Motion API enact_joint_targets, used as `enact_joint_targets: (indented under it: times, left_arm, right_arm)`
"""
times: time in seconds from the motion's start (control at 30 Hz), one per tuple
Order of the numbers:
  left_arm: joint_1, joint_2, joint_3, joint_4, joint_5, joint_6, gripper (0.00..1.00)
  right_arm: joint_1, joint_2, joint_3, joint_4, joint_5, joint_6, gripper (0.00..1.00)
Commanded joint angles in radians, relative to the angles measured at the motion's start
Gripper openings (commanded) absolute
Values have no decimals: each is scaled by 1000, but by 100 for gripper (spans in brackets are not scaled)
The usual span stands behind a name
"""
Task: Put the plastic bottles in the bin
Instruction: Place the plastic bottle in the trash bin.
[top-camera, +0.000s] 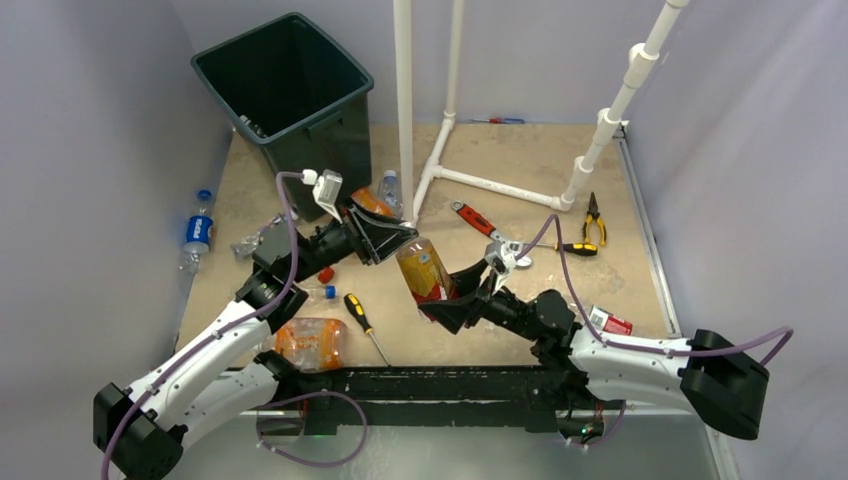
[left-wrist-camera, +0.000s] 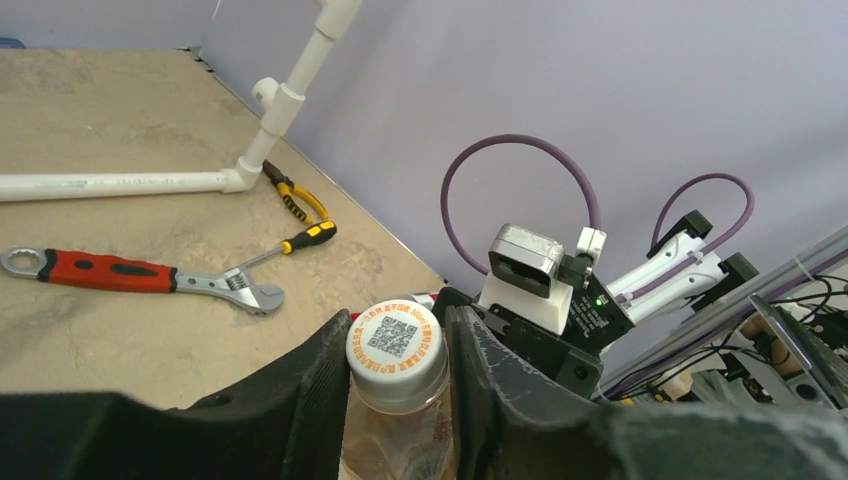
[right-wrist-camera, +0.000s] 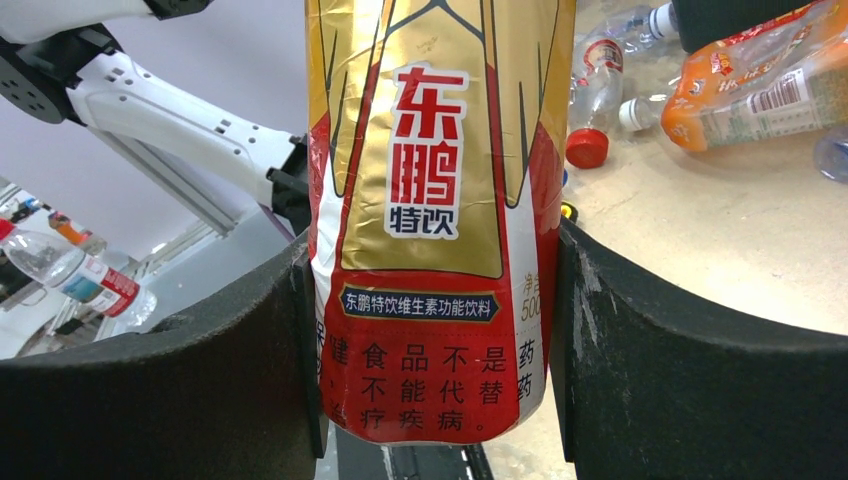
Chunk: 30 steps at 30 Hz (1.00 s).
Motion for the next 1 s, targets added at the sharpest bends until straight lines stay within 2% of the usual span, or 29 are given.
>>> enact_joint_targets:
  times: [0.0,0.2,0.33,0.4,0.47,0.63,0.7,0.8,0.87,0.97]
  left_arm:
    - [-3,-2,11,53,50,-3,30]
    - [-2,2,9,53,57,-23,38]
    - [-4,10,26,24,61,-34,58]
    - [-4,11,37,4,64,-27,60]
    - [-3,9,38,5,65,-27,53]
    - [-4,5,38,10,67,-21,1]
    - [-4,-5,41,7,57,-13,0]
    - [-3,-35,62,-31,4,28,0]
    - [-3,-54,105,-97,-44,85,0]
    - [-3,-69,184,-207,-99,173,0]
  right_arm:
    - [3,12,30,77,22,8,44]
    - [4,32,30,102,11,19,44]
    - [4,30,31,95,21,13,44]
    - [4,31,34,94,25,10,44]
    - [4,36,38,94,23,8,44]
    - [4,50,47,96,12,11,44]
    - [4,54,61,70,5,17,51]
    - [4,61,101,-50,-19,19,84]
    - [4,41,102,-107,-31,19,97]
    - [4,-28,85,-176,-55,19,99]
